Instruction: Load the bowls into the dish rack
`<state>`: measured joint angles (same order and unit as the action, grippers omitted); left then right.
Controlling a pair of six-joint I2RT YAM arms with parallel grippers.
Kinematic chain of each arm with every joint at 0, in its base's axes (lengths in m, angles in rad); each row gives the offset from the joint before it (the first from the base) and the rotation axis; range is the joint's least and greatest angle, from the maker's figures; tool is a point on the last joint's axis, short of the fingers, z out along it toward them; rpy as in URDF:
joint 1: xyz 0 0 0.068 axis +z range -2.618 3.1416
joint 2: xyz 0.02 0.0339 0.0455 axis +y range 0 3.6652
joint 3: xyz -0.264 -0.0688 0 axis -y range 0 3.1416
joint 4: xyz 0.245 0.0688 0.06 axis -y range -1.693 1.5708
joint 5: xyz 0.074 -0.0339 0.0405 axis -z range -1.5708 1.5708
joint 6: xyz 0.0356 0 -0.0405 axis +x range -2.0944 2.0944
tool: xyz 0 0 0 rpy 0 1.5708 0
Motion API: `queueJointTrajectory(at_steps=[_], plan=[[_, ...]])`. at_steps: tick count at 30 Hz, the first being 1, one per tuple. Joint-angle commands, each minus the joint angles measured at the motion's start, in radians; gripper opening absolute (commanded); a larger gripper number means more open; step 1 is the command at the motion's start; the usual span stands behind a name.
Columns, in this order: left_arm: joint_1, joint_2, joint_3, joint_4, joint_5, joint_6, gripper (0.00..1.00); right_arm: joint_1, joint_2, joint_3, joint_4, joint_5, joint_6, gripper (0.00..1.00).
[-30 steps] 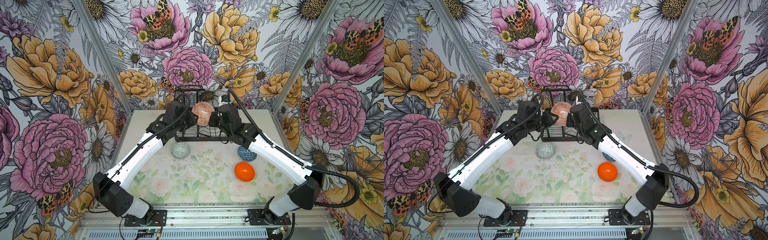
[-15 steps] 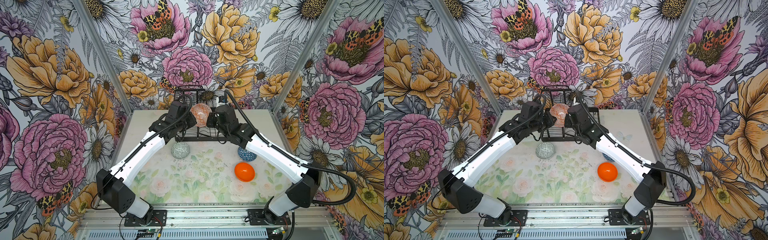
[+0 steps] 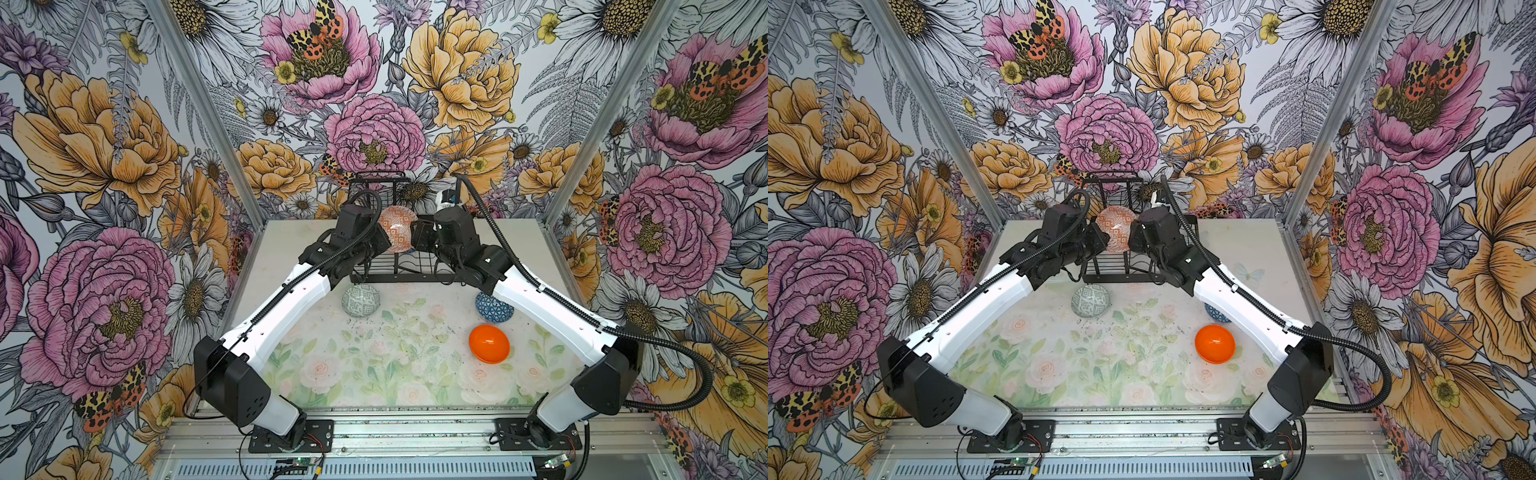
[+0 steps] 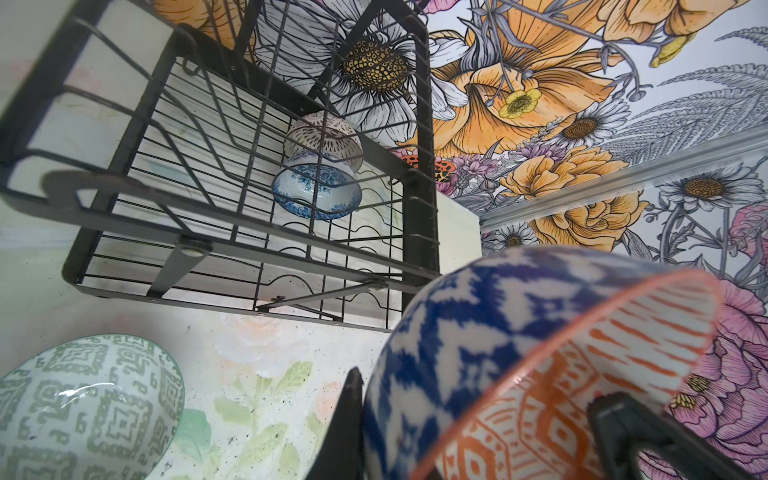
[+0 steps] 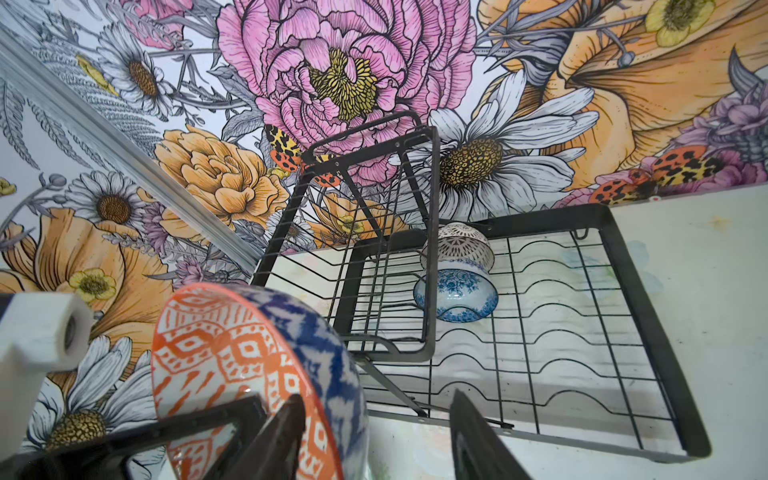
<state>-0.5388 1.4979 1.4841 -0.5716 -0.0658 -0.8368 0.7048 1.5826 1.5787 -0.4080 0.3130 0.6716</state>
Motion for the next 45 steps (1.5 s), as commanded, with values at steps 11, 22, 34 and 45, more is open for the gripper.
queueJointTrajectory(at_steps=[11, 22, 34, 45], plan=[[0.0, -0.068, -0.005, 0.156, -0.239, 0.098, 0.0, -0.081, -0.096, 0.056, 0.017, -0.122, 0.217, 0.99], [-0.115, -0.036, -0.008, 0.305, -0.527, 0.274, 0.0, -0.165, -0.044, 0.229, 0.017, -0.23, 0.532, 0.99], [-0.173, 0.044, 0.033, 0.482, -0.723, 0.471, 0.0, -0.18, 0.134, 0.463, 0.02, -0.446, 0.859, 0.99], [-0.164, 0.06, -0.008, 0.636, -0.731, 0.642, 0.0, -0.138, 0.253, 0.576, 0.024, -0.495, 0.922, 0.95]])
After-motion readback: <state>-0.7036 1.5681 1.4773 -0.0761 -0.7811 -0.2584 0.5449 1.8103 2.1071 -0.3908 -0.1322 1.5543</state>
